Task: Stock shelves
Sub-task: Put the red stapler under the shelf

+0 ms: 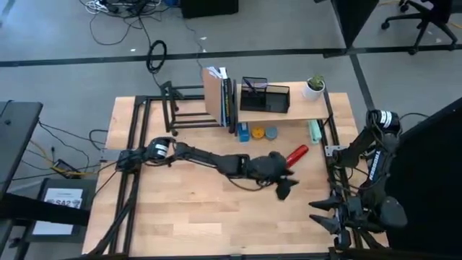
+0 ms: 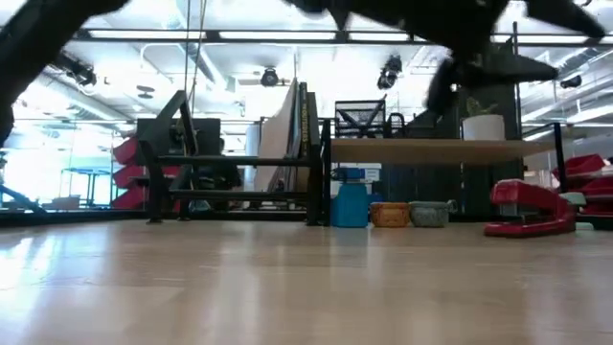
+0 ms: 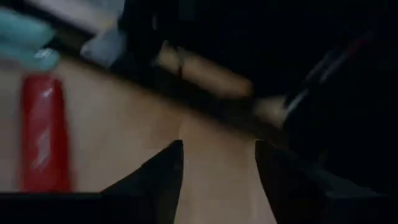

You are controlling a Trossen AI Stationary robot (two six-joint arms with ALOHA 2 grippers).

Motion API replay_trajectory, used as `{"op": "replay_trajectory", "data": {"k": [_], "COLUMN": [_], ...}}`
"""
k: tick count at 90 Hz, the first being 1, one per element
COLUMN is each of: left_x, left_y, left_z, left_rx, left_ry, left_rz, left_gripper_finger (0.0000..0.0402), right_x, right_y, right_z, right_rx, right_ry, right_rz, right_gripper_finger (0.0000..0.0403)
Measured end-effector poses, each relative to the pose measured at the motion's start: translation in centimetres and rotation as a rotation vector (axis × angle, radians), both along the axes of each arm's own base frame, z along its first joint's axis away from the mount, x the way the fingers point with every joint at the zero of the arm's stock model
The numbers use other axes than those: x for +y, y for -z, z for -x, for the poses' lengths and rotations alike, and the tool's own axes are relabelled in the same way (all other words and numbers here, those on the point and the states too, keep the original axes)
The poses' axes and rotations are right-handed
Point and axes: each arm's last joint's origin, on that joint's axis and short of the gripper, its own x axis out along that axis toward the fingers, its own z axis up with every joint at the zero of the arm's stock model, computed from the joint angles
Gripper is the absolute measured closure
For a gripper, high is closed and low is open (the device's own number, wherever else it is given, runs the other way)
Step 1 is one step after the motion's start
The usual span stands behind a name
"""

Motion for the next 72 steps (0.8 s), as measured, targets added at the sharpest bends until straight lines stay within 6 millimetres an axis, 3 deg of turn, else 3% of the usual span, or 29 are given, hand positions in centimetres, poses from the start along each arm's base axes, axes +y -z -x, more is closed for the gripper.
{"op": "replay_trajectory", "data": {"k": [7,22,31,38,54,63,72], "left_x": [-0.9,-2.2,-2.6,-3.0,-3.4,-3.0,-2.1], "left_y": [-0.4,-0.1,0.6,0.8,0.7,0.8,1.6], "left_z": [1.6,4.3,5.5,6.3,6.5,5.6,4.3], "left_rx": [0.131,0.360,0.480,0.540,0.533,0.463,0.413], "left_ry": [0.011,-0.026,-0.064,-0.082,-0.105,-0.142,-0.203], "left_rz": [-0.104,-0.275,-0.339,-0.371,-0.379,-0.360,-0.349], "left_gripper_finger": [0.0249,0.0268,0.0273,0.0276,0.0277,0.0278,0.0279], "right_x": [0.0,-0.3,-1.4,-3.4,-8.9,-11.5,-13.4], "right_y": [0.2,1.1,1.5,1.4,4.3,6.2,7.2], "right_z": [-1.3,-5.2,-6.3,-6.2,-5.4,-4.9,-4.8], "right_rx": [-0.038,-0.082,0.026,0.181,0.706,0.999,1.184], "right_ry": [-0.028,-0.304,-0.471,-0.540,-0.360,-0.188,-0.035], "right_rz": [-0.085,-0.159,-0.155,-0.258,-0.392,-0.413,-0.395], "right_gripper_finger": [0.0245,0.0245,0.0245,0.0246,0.0256,0.0268,0.0280]}}
